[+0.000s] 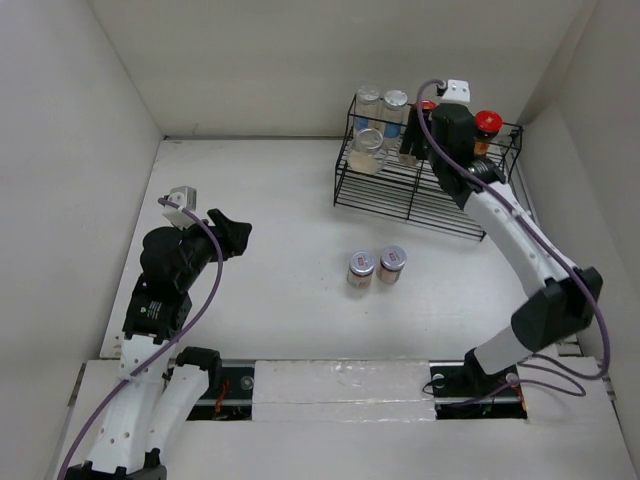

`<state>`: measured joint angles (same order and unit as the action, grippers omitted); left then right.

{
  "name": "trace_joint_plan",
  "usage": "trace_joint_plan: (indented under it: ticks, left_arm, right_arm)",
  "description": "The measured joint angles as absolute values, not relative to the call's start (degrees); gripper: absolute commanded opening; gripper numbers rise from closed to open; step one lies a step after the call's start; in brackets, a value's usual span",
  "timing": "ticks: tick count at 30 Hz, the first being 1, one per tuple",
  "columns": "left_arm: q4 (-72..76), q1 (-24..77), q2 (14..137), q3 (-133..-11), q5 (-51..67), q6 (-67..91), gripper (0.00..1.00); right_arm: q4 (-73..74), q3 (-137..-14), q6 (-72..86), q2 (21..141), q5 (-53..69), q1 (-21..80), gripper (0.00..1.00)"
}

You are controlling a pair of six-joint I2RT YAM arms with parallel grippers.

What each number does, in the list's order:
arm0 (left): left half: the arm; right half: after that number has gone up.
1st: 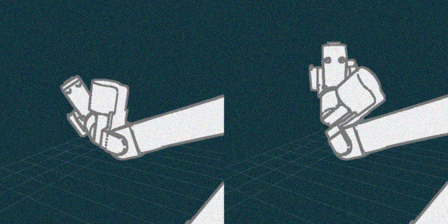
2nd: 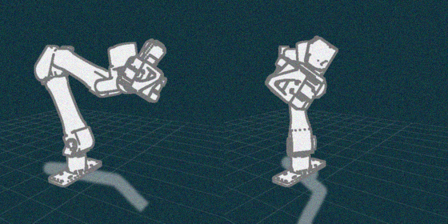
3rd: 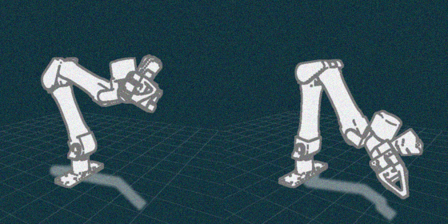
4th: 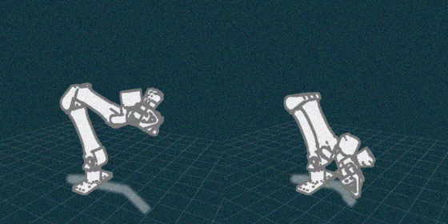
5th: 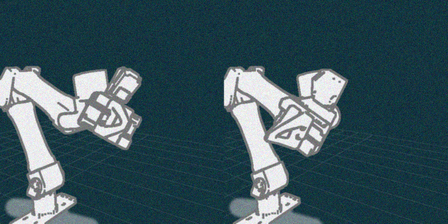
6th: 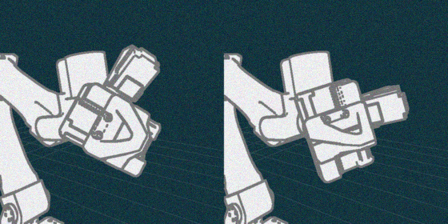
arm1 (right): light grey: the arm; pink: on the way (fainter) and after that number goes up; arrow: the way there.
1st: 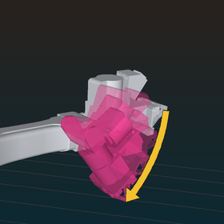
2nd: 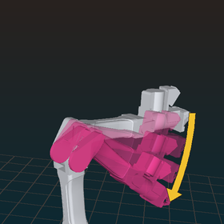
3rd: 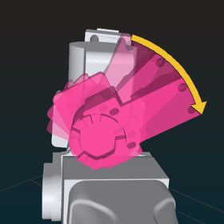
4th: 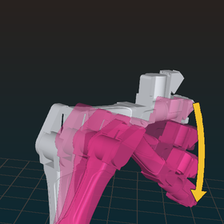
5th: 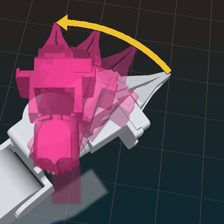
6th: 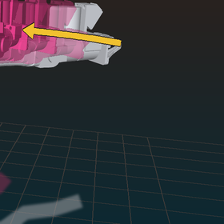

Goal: Organize the condiment bottles

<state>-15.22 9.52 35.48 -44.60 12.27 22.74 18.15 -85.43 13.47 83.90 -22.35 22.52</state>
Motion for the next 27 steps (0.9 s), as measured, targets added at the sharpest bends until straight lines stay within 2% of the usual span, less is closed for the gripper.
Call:
trace_joint_plan:
  ticks: [3,10,13,14,15,17,24,27]
  left_arm:
    - [-15.2,9.5,35.5,-44.6,12.3,22.7,0.57]
    - [-15.2,9.5,35.5,-44.6,12.2,22.7,0.57]
    - [-15.2,9.5,35.9,-44.6,12.2,22.7,0.57]
    - [-15.2,9.5,36.1,-44.6,12.3,22.7,0.57]
    - [-15.2,9.5,36.3,-44.6,12.3,22.7,0.57]
    - [-15.2,9.5,36.7,-44.6,12.2,22.7,0.57]
    - [-15.2,9.5,36.9,-44.6,12.0,22.7,0.58]
    - [-15.2,9.5,36.9,-44.6,11.9,22.7,0.58]
  right_arm:
    - [17.7,-91.7,12.1,92.2,-20.1,20.6,0.38]
    - [19.3,-92.5,10.7,98.9,-16.6,19.6,0.40]
    - [19.2,-92.5,10.7,99.1,-15.4,19.4,0.59]
    - [19.1,-92.5,10.7,99.1,-15.1,19.4,0.67]
    - [19.0,-92.5,10.7,99.1,-14.9,19.2,0.79]
    - [18.9,-92.4,10.7,99.1,-14.5,19.1,0.87]
    - [18.4,-89.8,10.8,94.6,-14.8,19.2,0.92]
    - [17.3,-85.4,11.0,88.1,-16.3,19.8,0.80]
